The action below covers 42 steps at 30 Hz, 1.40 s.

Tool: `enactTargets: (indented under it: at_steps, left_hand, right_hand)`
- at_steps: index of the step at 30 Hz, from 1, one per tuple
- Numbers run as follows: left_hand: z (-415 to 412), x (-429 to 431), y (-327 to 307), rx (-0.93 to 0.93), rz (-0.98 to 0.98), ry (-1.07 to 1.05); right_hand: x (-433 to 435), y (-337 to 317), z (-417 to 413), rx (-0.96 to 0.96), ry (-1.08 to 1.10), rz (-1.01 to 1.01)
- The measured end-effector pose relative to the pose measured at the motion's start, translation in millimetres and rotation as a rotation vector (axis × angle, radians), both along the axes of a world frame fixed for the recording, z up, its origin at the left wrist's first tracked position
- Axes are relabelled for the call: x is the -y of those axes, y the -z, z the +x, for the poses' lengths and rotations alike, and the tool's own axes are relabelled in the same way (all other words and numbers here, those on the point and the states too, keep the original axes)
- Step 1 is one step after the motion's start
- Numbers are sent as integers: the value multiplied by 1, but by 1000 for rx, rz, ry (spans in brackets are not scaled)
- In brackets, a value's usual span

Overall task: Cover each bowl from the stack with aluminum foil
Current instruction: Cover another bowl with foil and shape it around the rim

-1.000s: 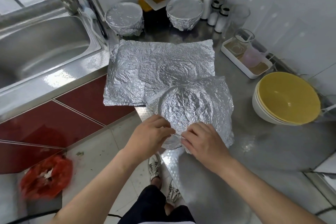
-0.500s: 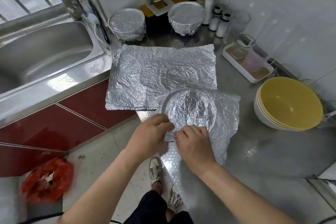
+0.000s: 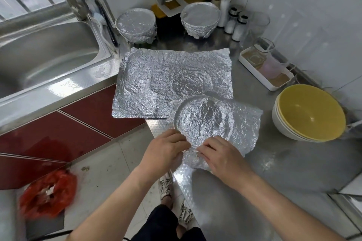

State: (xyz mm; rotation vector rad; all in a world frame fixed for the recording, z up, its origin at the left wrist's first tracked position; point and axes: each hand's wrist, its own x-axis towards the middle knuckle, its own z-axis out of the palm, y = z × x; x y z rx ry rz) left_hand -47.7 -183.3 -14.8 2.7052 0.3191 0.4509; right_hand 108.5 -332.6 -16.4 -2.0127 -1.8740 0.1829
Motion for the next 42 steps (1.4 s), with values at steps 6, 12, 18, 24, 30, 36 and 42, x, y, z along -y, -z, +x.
enactTargets:
  at_steps: [6, 12, 18, 24, 30, 36, 42]
  left_hand:
    - [-5, -8, 5, -26, -47, -9]
    - [-7, -11, -4, -7, -70, -63]
    - [-9, -9, -1, -10, -74, -31]
    - [-12, -16, 2, -11, -20, 1]
    - [-8, -17, 4, -12, 15, 1]
    - [-11, -22, 7, 3, 31, -24]
    - [-11, -14, -6, 29, -1, -62]
  right_hand:
    - [-11, 0, -15, 53, 29, 69]
    - [-28, 2, -36, 61, 116, 133]
    - [-28, 2, -42, -60, 151, 100]
    - [0, -6, -11, 21, 45, 49]
    - [-2, 6, -9, 137, 26, 124]
    - [-12, 9, -24, 191, 25, 144]
    - [-36, 2, -50, 90, 221, 145]
